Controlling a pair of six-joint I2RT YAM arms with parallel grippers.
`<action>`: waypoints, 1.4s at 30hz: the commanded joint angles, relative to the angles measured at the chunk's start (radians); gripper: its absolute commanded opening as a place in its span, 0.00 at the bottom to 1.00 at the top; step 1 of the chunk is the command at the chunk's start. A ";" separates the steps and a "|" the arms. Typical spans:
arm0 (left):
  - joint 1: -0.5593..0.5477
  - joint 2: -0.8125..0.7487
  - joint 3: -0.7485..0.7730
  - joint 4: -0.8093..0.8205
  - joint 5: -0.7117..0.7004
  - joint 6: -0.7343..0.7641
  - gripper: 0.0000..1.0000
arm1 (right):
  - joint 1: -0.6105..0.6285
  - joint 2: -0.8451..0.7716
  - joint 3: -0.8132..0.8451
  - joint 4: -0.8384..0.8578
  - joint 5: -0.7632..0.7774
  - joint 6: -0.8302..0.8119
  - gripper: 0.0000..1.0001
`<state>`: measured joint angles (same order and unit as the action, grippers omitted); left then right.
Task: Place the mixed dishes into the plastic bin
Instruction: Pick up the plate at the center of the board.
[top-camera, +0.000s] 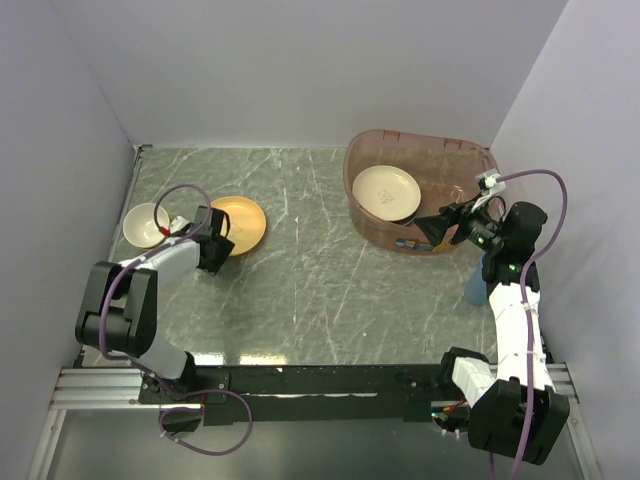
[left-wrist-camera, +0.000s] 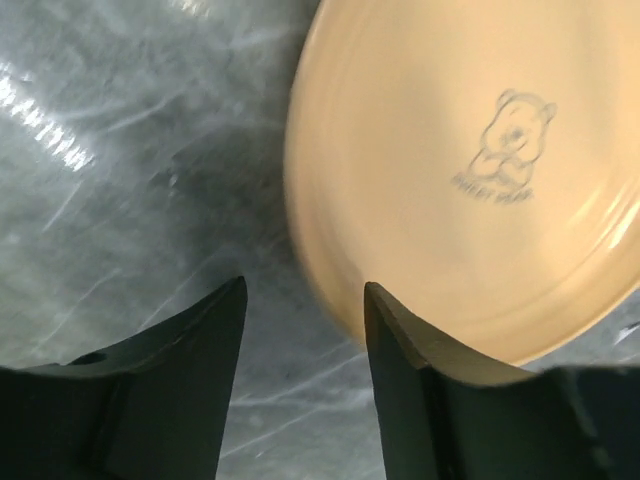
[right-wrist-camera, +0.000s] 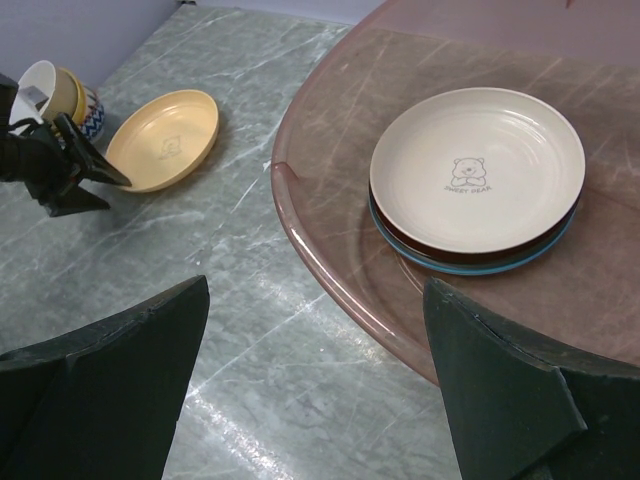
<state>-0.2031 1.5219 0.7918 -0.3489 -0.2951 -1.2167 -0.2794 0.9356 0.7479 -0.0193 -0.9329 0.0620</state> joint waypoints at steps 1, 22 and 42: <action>0.025 0.043 0.029 0.077 -0.012 -0.012 0.50 | -0.009 -0.009 0.039 0.027 -0.010 -0.011 0.95; 0.091 -0.215 -0.083 0.320 0.239 0.354 0.01 | -0.009 0.002 0.034 0.025 -0.093 -0.037 0.96; 0.108 -0.358 0.069 0.369 0.760 0.628 0.01 | 0.316 0.198 0.483 -0.606 0.081 -0.461 1.00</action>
<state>-0.1013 1.1679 0.7593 -0.0265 0.3424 -0.6430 -0.0959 1.0977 1.0702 -0.4095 -0.9775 -0.2405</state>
